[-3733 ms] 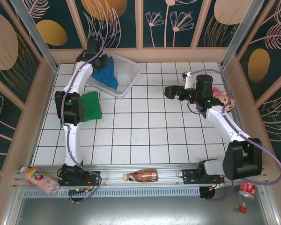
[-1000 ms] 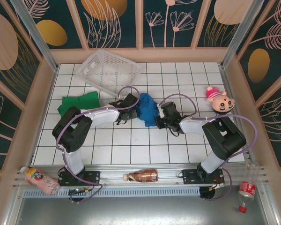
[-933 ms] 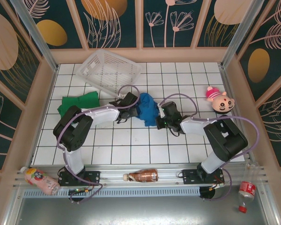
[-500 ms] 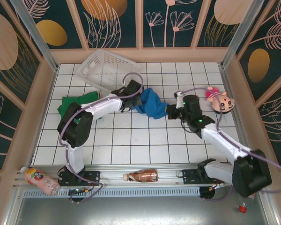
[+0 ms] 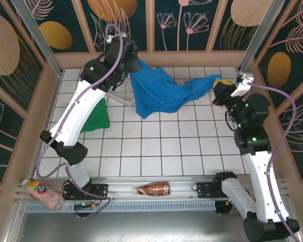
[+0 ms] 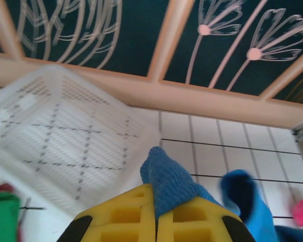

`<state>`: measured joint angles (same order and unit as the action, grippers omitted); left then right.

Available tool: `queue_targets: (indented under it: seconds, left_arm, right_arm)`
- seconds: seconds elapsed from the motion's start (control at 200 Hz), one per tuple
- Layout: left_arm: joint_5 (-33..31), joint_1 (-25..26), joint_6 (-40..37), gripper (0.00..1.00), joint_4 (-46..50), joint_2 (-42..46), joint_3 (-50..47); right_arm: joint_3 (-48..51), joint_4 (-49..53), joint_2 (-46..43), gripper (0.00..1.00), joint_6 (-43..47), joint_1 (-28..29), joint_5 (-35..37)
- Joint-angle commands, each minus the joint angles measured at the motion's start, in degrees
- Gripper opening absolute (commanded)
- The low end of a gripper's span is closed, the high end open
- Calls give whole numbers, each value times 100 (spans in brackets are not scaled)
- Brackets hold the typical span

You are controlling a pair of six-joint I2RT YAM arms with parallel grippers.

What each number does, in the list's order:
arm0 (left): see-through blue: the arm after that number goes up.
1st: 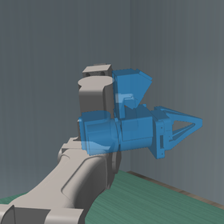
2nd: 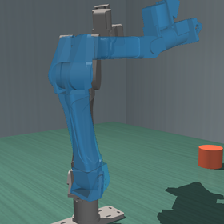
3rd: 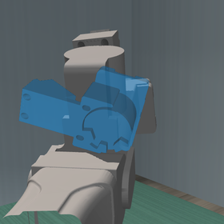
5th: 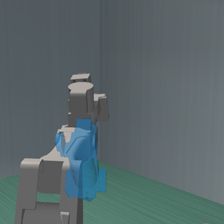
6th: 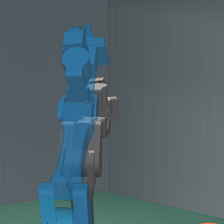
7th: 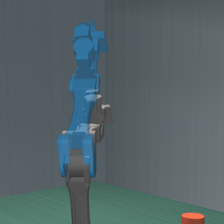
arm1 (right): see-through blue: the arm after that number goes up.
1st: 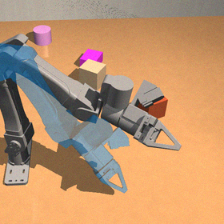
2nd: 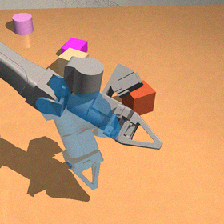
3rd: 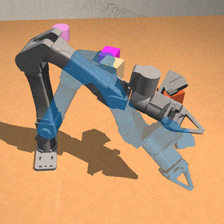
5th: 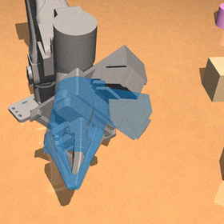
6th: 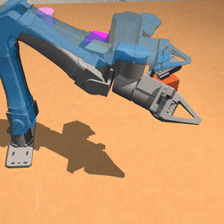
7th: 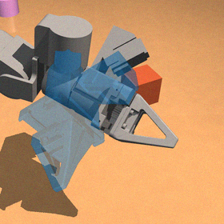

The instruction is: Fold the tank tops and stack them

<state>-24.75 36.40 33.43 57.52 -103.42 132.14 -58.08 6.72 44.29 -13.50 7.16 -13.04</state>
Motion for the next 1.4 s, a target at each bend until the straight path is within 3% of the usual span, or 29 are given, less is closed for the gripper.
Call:
queue_targets:
  seconds: [0.0,0.16,0.245,0.38,0.525,0.63,0.791,0.906,0.996,1.171,1.396]
  left_arm:
    - [-400,-213,-16,0,708,149,-371]
    - [374,-301,-152,0,-455,234,-1606]
    - [866,-305,-189,0,-1081,-191,-1968]
    - [1418,-176,-186,0,-1833,-1168,-1957]
    - [1316,-11,-288,5,-2264,-2380,-1253]
    - [1063,16,-231,13,-2631,-3020,-974]
    - [825,43,-291,45,-2030,-3707,-33]
    - [930,128,-347,59,-1647,-3257,-274]
    - [1006,181,-66,63,-1474,-2425,-1284]
    - [1652,424,909,62,-1991,-808,-3823]
    - [1910,736,1442,55,-2494,-696,-5003]
  right_arm:
    - [-133,-32,-375,0,202,-38,-31]
    - [291,-213,-751,0,-238,-27,-717]
    - [623,92,-876,0,-303,-26,-382]
    - [1194,246,-642,0,-168,-35,192]
    - [1739,370,-326,0,-603,-27,177]
    - [1933,747,-109,0,-856,-39,581]
    - [1845,1203,406,0,-1148,-31,690]
    - [1904,1307,475,0,-1207,-35,738]
    - [1969,1442,469,0,-1182,-39,752]
    - [2108,1484,356,0,-1265,-14,596]
    - [2058,1463,403,0,-1210,99,505]
